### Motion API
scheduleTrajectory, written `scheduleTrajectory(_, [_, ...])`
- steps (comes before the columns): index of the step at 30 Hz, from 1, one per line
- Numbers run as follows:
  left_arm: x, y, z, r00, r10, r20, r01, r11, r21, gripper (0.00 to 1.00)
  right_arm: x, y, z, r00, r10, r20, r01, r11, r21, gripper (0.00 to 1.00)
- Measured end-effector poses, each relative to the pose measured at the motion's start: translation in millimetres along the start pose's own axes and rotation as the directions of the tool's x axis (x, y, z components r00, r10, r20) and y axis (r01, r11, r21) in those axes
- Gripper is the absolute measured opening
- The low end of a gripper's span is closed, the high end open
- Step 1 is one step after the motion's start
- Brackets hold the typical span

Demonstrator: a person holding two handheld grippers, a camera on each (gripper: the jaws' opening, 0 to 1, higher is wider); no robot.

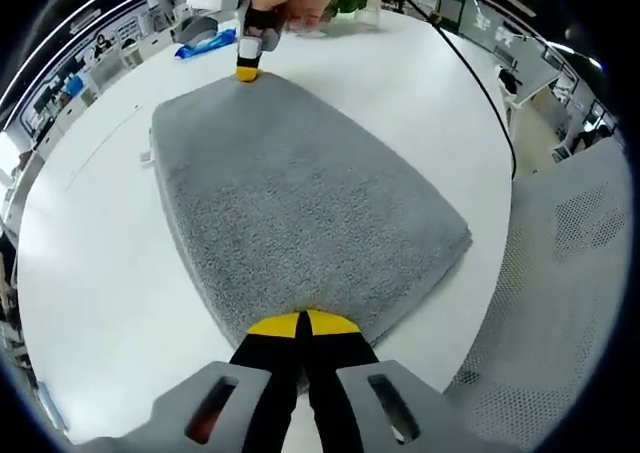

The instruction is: Fold the towel on the table until its edges align and the towel forms a compact rectangular stack.

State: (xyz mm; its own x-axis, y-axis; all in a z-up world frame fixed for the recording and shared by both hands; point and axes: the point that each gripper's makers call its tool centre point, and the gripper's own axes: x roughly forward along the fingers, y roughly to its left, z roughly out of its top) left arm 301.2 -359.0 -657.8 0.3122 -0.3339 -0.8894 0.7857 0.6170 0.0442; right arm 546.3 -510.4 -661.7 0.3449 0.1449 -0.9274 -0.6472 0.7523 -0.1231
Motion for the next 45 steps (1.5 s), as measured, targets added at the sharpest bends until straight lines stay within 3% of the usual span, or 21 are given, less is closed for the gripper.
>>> scheduleTrajectory(12, [6.3, -10.7, 13.7, 1.000, -0.014, 0.028, 0.013, 0.999, 0.036, 0.01, 5.1, -6.3, 11.9, 1.000, -0.012, 0.022, 0.013, 1.000, -0.015, 0.00])
scheduleTrajectory(18, [8.9, -12.7, 19.2, 0.999, -0.025, 0.047, 0.025, 1.000, 0.005, 0.01, 7.2, -9.9, 16.9, 1.000, -0.004, 0.027, 0.005, 1.000, -0.020, 0.00])
scheduleTrajectory(22, [10.4, -13.0, 21.2, 0.999, -0.022, 0.039, 0.023, 1.000, -0.013, 0.01, 5.8, -10.3, 16.1, 0.999, 0.020, 0.047, -0.021, 1.000, 0.020, 0.00])
scheduleTrajectory(28, [10.3, -13.7, 21.0, 1.000, -0.003, 0.028, 0.004, 1.000, -0.010, 0.01, 2.9, -10.0, 15.1, 0.997, -0.045, 0.066, 0.044, 0.999, 0.018, 0.00])
scheduleTrajectory(32, [11.2, -12.9, 22.0, 1.000, 0.009, 0.002, -0.009, 1.000, -0.030, 0.01, -11.6, -9.4, 13.5, 0.992, -0.068, 0.104, 0.064, 0.997, 0.048, 0.00])
scheduleTrajectory(38, [13.6, -12.2, 26.0, 1.000, 0.022, -0.007, -0.023, 0.999, -0.027, 0.01, -54.8, 1.4, 9.9, 0.973, -0.061, 0.224, 0.050, 0.997, 0.053, 0.00])
scheduleTrajectory(45, [16.2, -9.3, 31.4, 1.000, 0.021, 0.005, -0.021, 0.999, -0.026, 0.01, -95.2, 32.3, -26.8, 0.956, -0.033, 0.291, 0.027, 0.999, 0.025, 0.00])
